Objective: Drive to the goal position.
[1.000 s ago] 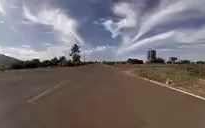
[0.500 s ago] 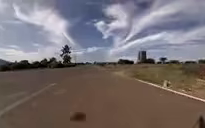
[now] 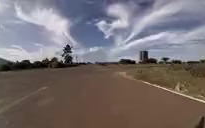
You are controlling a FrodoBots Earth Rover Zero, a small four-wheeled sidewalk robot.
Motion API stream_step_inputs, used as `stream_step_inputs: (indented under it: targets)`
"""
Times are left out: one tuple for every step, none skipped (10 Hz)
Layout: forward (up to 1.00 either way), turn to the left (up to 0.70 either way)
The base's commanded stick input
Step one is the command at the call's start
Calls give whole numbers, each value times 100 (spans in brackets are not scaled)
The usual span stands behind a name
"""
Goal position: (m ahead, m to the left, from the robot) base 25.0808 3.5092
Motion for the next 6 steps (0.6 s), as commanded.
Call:
stream_step_inputs:
  targets:
    - [100, 0]
    - [100, 0]
    - [100, 0]
    - [100, 0]
    - [100, 0]
    - [100, 0]
